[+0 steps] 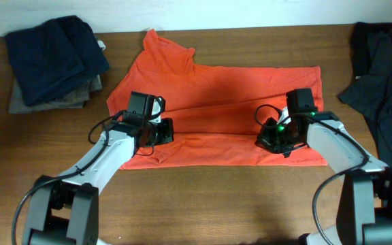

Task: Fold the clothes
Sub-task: 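Lower the folded hem onto the shirt middle and press it flat with both grippers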

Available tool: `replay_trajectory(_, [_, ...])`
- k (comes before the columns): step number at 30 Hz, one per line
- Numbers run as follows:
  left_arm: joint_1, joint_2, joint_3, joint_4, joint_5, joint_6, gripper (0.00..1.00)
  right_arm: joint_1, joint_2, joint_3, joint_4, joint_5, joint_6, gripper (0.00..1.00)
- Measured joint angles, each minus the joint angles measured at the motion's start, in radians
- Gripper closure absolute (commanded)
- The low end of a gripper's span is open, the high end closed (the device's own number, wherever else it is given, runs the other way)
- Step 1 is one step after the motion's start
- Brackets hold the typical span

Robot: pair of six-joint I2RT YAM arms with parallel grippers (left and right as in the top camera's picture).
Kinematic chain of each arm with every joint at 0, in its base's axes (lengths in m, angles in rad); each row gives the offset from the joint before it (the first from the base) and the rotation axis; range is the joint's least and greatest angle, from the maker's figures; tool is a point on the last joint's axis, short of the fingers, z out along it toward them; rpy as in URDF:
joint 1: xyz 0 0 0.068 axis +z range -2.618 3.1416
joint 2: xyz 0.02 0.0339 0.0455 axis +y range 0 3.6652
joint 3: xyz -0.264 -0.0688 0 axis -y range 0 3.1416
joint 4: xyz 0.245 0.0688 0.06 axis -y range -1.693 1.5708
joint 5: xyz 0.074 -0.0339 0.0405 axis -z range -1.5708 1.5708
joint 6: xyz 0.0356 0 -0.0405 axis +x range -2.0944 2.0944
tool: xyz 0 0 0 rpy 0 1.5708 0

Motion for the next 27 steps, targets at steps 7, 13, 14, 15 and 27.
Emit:
replay_trajectory(7, [0.003, 0.056, 0.0, 0.0, 0.0, -0.008, 0.99, 0.0, 0.103, 0.0, 0.031, 0.019, 0.042, 0.96])
replay_trajectory(13, [0.03, 0.059, 0.0, 0.0, -0.013, -0.008, 0.99, 0.001, 0.106, 0.0, 0.031, 0.155, 0.045, 0.96])
replay_trajectory(14, [0.039, 0.059, 0.0, 0.0, -0.019, -0.008, 0.99, 0.001, 0.106, 0.002, 0.031, 0.168, 0.045, 0.96])
replay_trajectory(15, [0.047, 0.06, 0.0, 0.0, -0.024, -0.008, 0.99, 0.003, 0.106, 0.005, 0.031, 0.184, 0.044, 0.96])
replay_trajectory(27, [0.095, 0.125, 0.0, 0.007, -0.023, -0.008, 0.99, 0.006, 0.104, 0.017, 0.048, 0.305, 0.044, 0.95])
